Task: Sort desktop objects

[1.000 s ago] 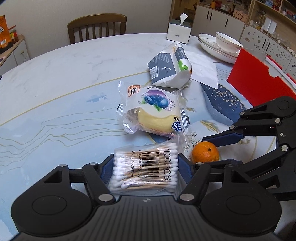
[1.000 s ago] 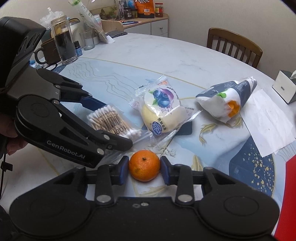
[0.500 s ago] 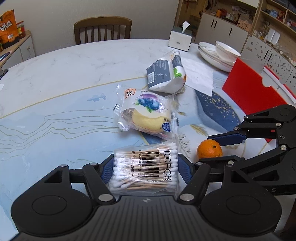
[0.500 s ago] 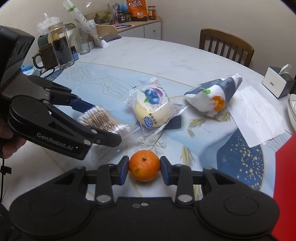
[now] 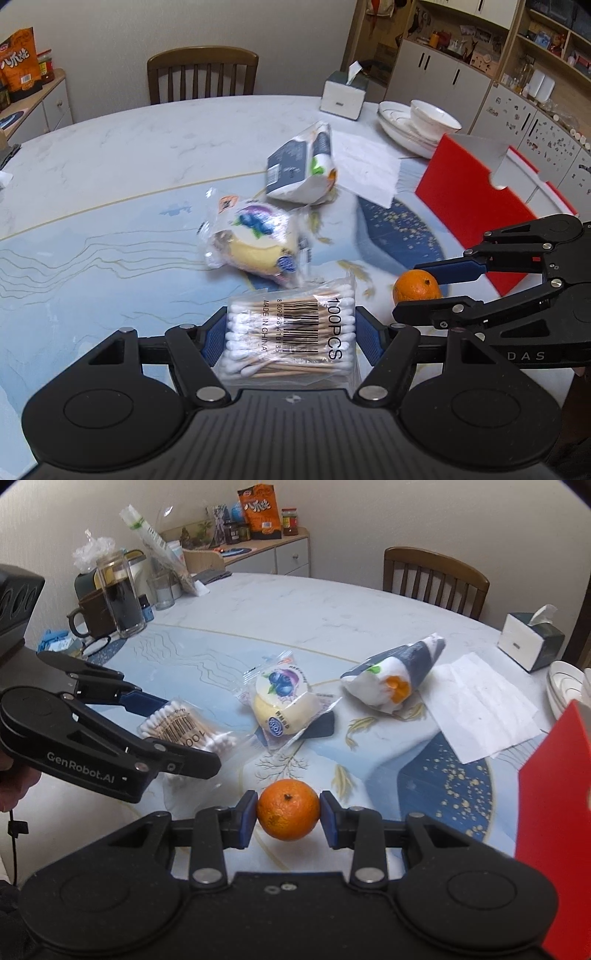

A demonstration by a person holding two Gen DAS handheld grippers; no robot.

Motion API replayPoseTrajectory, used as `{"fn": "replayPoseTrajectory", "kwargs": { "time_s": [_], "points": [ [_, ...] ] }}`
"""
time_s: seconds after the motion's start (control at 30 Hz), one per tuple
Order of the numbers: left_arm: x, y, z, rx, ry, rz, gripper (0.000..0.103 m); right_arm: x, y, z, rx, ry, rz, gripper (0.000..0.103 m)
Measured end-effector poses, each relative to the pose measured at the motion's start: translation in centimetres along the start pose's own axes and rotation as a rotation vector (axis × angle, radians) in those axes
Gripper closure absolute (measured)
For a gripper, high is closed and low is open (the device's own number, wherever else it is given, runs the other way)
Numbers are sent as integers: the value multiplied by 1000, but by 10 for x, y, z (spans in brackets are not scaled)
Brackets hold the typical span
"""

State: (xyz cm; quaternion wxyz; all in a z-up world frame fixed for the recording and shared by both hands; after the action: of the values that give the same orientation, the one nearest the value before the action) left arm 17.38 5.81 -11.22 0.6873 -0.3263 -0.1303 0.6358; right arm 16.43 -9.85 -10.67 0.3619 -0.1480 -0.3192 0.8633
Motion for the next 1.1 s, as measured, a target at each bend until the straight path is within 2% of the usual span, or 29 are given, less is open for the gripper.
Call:
{"fn": "replayPoseTrajectory", "kwargs": {
  "time_s": [0.4, 0.83, 1.1],
  "points": [
    [-55, -17, 17, -58, 42, -28, 33, -38, 7, 48, -41, 98, -60, 68],
    [-106, -30, 12, -89, 48, -50, 33, -100, 23, 101, -111, 264, -158, 68],
    [-136, -38, 5, -94, 55, -68, 33, -138, 38, 121, -134, 309, -221, 68]
  ]
}}
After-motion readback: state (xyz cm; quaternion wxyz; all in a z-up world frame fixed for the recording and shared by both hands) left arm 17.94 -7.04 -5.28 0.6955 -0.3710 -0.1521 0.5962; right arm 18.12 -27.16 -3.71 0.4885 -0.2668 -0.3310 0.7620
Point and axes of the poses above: each gripper's, at about its wrist camera, not at the fingertips, and z roughly against the way its jaws point, x to its left, y to its underside, the point moved 5 cm from there along -z, roughly the way its jaws point, and after that the axes turned 8 degrees about z, right-handed, at the moved point
